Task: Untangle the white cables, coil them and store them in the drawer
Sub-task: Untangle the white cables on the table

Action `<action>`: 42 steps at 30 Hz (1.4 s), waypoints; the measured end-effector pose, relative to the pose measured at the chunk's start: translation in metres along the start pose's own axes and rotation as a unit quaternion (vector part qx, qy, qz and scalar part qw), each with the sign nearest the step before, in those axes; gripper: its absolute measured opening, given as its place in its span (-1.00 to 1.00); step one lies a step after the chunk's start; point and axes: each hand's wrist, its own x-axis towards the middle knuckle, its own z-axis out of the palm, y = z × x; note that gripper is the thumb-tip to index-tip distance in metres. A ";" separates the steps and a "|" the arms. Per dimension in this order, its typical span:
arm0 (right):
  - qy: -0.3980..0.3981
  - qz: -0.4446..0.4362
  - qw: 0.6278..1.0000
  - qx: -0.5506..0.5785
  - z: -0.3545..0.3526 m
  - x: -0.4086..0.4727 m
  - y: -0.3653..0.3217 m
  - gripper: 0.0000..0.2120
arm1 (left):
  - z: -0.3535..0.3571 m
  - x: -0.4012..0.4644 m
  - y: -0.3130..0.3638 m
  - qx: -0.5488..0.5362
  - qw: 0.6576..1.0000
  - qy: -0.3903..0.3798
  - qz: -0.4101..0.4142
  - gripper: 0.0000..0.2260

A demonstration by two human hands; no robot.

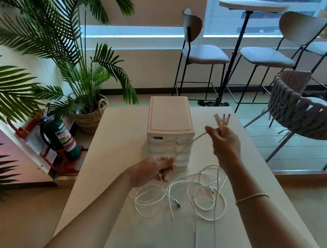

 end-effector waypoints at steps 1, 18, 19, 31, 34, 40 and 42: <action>0.037 0.002 0.999 -0.005 -0.005 0.004 0.000 -0.71 | -0.004 -0.001 -0.009 0.026 0.999 0.003 -0.023 -0.77; -0.179 -0.095 0.974 -0.100 0.027 -0.027 -0.009 -0.73 | 0.024 -0.002 0.055 0.105 0.991 0.068 0.050 -0.80; -0.192 -0.092 0.972 -0.099 0.025 -0.027 -0.012 -0.72 | 0.024 -0.003 0.055 0.112 0.990 0.069 0.055 -0.81; 0.020 -0.050 0.979 -0.196 -0.006 0.000 -0.009 -0.68 | -0.009 -0.003 0.016 0.155 0.988 0.014 0.001 -0.73; 0.069 -0.023 0.982 -0.171 -0.016 0.010 -0.002 -0.67 | -0.028 -0.006 0.000 0.210 0.974 0.056 -0.063 -0.68; 0.059 -0.014 0.982 -0.179 -0.013 0.015 0.010 -0.63 | -0.050 -0.010 -0.007 0.199 0.971 0.090 -0.098 -0.70; 0.060 -0.015 0.978 -0.197 -0.011 0.016 0.012 -0.65 | -0.041 -0.010 0.001 0.179 0.976 0.036 -0.118 -0.72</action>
